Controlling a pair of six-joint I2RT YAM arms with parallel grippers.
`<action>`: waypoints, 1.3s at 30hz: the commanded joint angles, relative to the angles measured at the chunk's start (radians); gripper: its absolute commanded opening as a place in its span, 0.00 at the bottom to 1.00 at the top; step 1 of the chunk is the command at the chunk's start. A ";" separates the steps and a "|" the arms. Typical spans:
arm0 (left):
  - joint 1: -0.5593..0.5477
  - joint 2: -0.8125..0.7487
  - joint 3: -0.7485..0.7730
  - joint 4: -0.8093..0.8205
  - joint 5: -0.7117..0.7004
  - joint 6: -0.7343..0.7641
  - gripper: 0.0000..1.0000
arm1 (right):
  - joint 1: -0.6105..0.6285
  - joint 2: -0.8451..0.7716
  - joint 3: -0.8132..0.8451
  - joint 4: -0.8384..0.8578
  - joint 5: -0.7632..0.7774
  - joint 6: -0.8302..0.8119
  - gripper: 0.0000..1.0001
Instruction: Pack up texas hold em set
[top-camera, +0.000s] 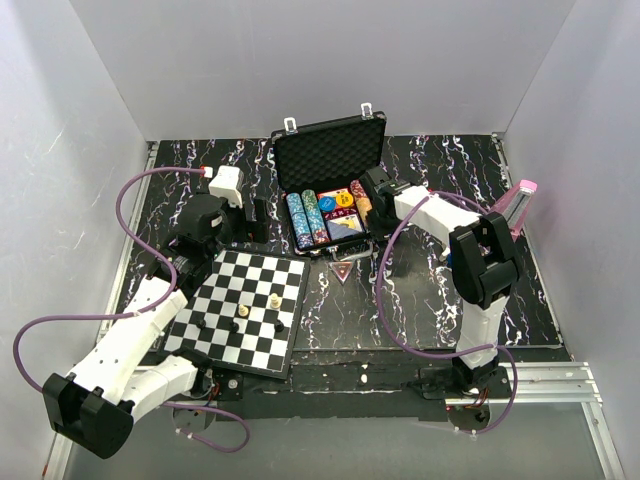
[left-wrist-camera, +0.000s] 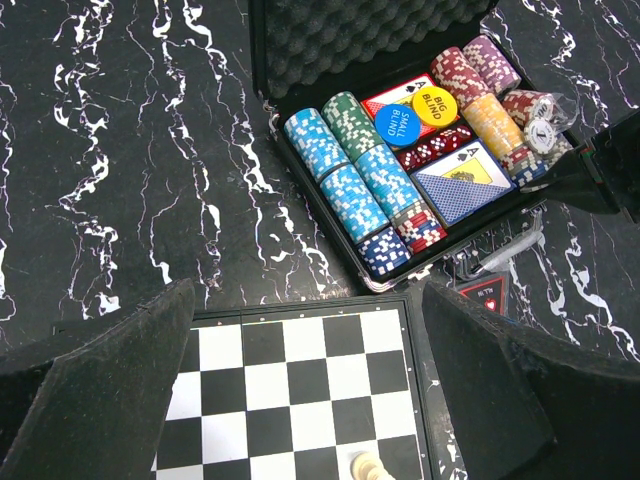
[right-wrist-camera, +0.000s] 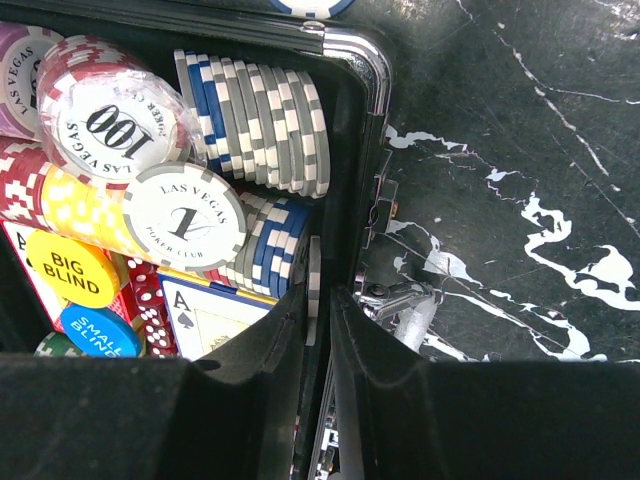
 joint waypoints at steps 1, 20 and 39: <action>-0.003 -0.025 -0.011 0.001 -0.011 0.013 0.98 | 0.014 -0.032 -0.003 0.086 0.001 0.014 0.29; -0.003 -0.026 -0.013 -0.001 -0.013 0.015 0.98 | 0.011 -0.049 -0.023 0.073 0.001 0.010 0.32; -0.003 -0.023 -0.013 0.001 -0.005 0.019 0.98 | 0.009 -0.082 -0.006 0.075 0.047 -0.056 0.37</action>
